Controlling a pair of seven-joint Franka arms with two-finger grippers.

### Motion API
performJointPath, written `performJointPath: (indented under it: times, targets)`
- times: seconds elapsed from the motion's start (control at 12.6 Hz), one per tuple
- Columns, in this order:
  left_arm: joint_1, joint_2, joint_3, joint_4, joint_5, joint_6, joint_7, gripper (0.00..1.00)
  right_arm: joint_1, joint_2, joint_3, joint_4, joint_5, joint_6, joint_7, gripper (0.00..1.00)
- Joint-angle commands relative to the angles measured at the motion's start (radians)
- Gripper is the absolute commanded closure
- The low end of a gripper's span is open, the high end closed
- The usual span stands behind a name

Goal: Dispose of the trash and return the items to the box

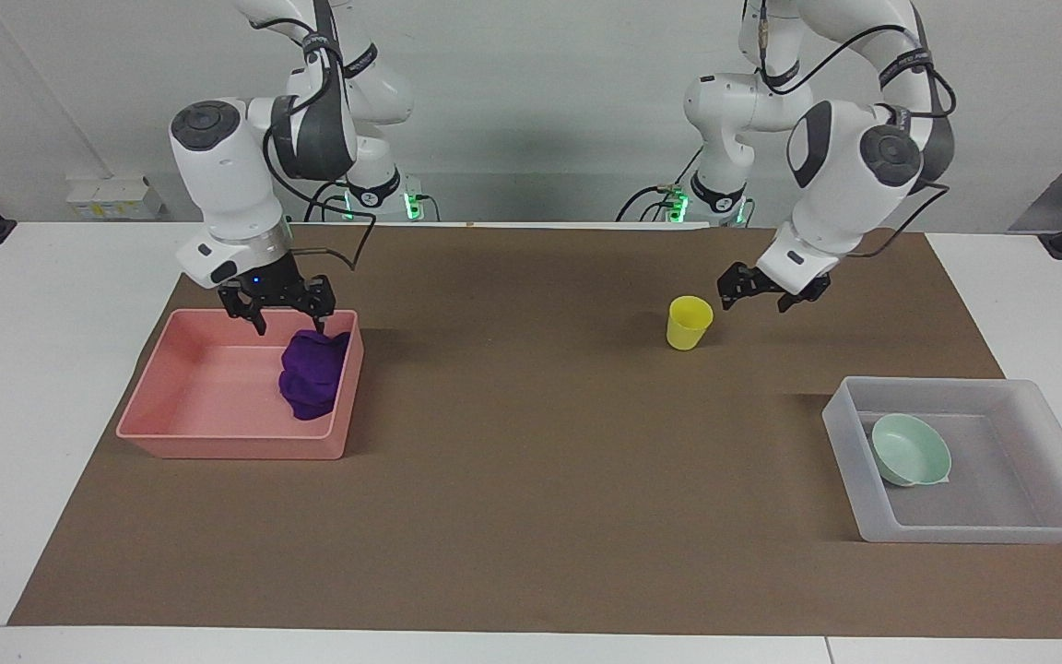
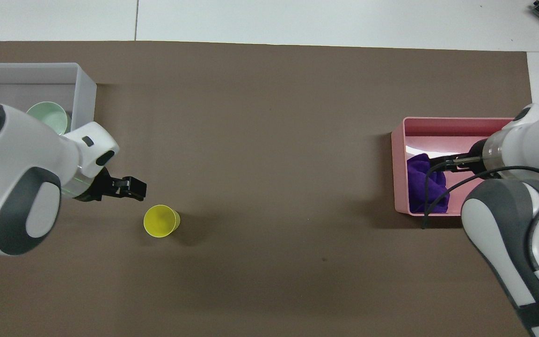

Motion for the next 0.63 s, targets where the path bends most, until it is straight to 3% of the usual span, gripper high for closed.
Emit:
performJointPath:
  times: [0.0,0.16,0.4,0.55]
  targets:
    - [-0.093,-0.041,0.015,-0.162,-0.009,0.14,-0.083,0.0,-0.014,0.001,0.011,0.124,0.001,-0.13,0.089,0.09]
    - [-0.094,-0.049,0.015,-0.246,-0.009,0.229,-0.077,0.0,-0.021,0.007,0.009,0.21,0.001,-0.21,0.11,0.09]
    - [-0.077,-0.058,0.024,-0.236,-0.008,0.212,-0.066,0.0,-0.027,0.011,0.009,0.31,-0.001,-0.335,0.11,0.09]
    - [-0.079,-0.04,0.023,-0.242,-0.008,0.221,-0.067,0.0,-0.018,0.011,0.011,0.328,-0.001,-0.352,0.11,0.09]
